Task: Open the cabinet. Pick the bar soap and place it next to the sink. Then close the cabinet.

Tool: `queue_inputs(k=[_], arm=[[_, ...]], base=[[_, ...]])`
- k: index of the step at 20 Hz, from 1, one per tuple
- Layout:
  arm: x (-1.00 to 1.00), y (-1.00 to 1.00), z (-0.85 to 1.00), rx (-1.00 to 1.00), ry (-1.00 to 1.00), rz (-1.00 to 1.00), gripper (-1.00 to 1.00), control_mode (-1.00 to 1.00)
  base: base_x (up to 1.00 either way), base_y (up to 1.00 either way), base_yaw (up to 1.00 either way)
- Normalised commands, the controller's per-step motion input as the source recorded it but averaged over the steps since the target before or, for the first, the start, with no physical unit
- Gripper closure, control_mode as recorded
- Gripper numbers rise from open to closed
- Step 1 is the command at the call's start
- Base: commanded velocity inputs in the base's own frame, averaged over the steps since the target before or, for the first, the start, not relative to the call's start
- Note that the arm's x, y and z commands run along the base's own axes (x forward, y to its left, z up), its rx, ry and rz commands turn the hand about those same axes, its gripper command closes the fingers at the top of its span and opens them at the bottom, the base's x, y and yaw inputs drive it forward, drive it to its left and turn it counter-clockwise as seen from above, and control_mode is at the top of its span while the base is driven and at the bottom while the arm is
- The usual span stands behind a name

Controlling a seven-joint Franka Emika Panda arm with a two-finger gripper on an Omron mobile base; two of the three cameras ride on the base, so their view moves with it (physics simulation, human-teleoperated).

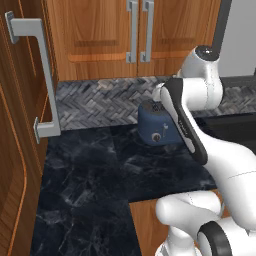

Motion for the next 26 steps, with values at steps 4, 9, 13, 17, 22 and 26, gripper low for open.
queue_inputs(k=[4, 9, 13, 17, 22, 26], arm=[[0.08, 0.07, 0.79, -0.01, -0.22, -0.05, -1.00, -1.00], [0.01, 0.28, 0.77, -0.01, -0.20, -0.02, -1.00, -1.00], [0.17, 0.47, 0.46, -0.01, -0.13, 0.00, -1.00, -1.00], [0.37, 0.09, 0.39, 0.00, -0.05, 0.00, -1.00, -1.00], [0.39, 0.01, 0.13, 0.00, 0.00, 0.00, -1.00, -1.00], [0.36, 0.01, 0.00, 0.00, 0.00, 0.00, -1.00, -1.00]], base=[[0.00, 0.00, 0.00], [0.00, 0.00, 0.00], [0.00, 0.00, 0.00], [0.00, 0.00, 0.00], [0.00, 0.00, 0.00], [0.00, 0.00, 0.00]])
